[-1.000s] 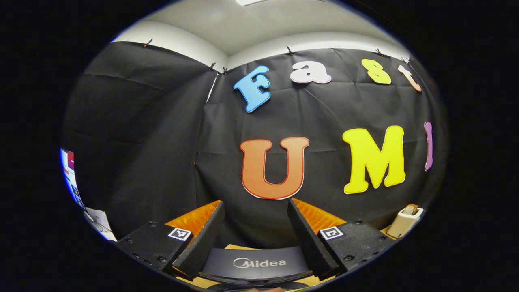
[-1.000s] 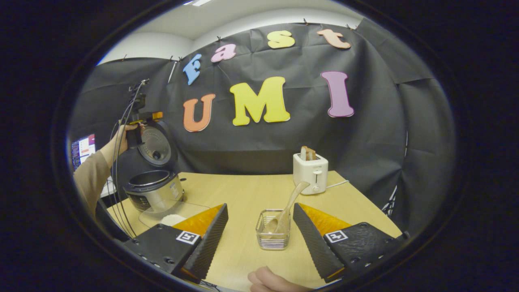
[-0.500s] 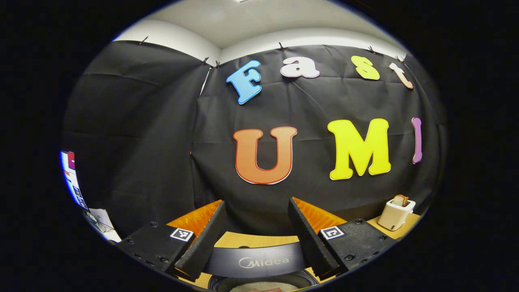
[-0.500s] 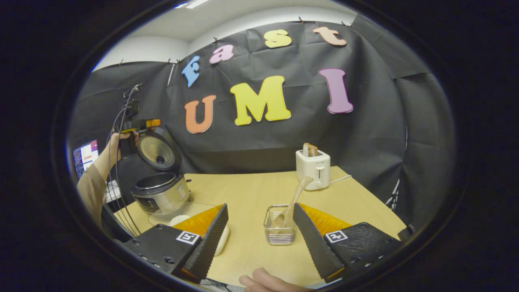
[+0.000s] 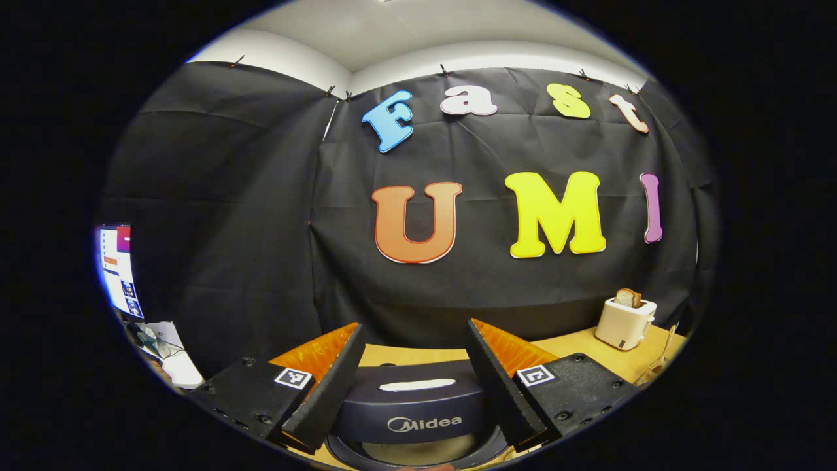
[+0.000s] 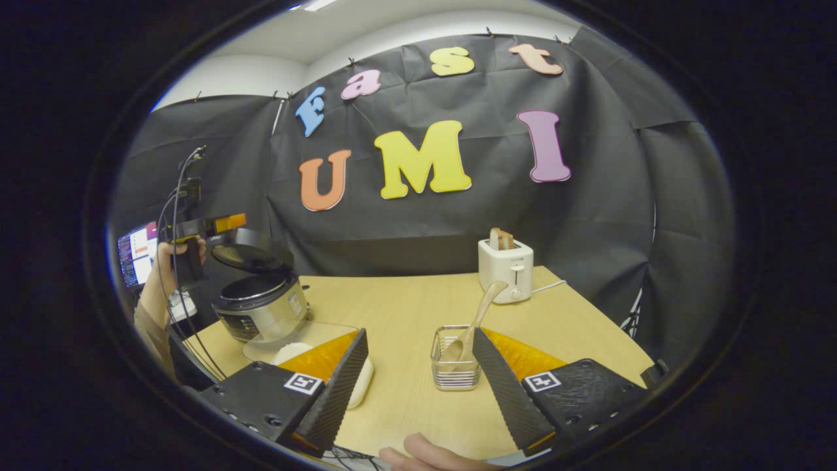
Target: Close the left gripper, press the button to open the rice cooker; take a wooden spoon from the chopstick holder with the right hand, scoop a spoonful of rice and pour it into the rice cooker, then put the wooden spoon back into the chopstick holder.
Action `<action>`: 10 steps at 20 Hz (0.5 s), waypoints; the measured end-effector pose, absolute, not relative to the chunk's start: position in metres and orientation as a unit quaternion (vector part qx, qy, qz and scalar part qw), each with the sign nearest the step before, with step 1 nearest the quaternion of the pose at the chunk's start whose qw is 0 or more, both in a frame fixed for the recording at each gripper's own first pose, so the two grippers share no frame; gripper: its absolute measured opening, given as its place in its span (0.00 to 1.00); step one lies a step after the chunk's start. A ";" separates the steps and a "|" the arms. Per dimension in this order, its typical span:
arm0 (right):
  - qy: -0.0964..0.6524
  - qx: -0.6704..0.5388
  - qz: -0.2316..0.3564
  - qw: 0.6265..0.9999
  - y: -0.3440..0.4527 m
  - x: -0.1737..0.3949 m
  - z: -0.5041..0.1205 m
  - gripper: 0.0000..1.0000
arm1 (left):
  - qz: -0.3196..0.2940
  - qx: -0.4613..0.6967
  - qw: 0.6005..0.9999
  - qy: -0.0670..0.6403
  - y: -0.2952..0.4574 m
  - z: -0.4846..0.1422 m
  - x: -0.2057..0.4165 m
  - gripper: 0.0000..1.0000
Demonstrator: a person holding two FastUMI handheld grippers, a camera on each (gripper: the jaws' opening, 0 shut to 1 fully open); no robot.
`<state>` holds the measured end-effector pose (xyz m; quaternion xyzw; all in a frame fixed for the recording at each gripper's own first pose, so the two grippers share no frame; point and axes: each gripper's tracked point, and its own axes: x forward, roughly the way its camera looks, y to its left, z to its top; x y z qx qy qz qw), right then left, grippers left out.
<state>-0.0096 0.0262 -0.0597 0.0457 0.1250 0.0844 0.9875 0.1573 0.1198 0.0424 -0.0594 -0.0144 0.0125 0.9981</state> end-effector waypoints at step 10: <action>0.134 0.025 0.090 0.986 0.035 -0.011 -0.069 0.96 | -0.016 -0.061 0.998 -0.002 0.099 -0.019 0.130 0.97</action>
